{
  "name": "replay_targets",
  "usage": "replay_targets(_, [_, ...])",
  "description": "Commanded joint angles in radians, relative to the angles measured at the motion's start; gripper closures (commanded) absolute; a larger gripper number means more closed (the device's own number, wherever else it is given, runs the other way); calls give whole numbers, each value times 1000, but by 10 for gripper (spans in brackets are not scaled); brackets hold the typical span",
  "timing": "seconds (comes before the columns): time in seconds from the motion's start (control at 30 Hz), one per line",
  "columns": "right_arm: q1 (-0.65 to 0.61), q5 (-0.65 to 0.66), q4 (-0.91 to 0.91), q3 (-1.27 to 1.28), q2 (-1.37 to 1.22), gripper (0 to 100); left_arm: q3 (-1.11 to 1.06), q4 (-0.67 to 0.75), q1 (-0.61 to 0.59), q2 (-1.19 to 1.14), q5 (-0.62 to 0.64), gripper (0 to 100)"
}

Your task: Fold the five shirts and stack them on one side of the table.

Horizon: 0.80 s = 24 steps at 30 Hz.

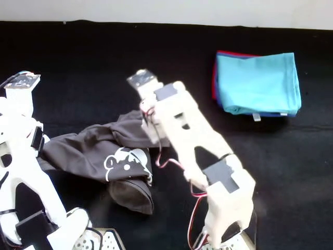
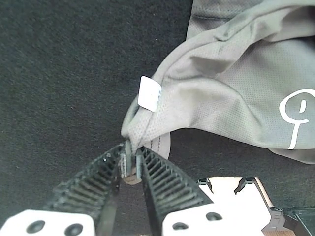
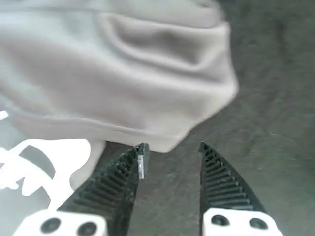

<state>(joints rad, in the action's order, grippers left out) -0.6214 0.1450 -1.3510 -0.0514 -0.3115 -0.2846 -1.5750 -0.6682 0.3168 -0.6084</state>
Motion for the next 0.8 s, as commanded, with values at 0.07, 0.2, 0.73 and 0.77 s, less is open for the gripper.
replay_targets(0.07, [-7,-11,88,70,58,833,-1,14,-7,30,-5,991])
replay_targets(0.2, [-2,-11,170,143,58,833,-1,14,-7,33,-5,991])
replay_targets(0.73, [147,-9,231,108,7,981,-1,9,-1,28,-3,991])
replay_targets(0.77, [159,-9,214,97,36,991,-2,14,-1,25,-3,991])
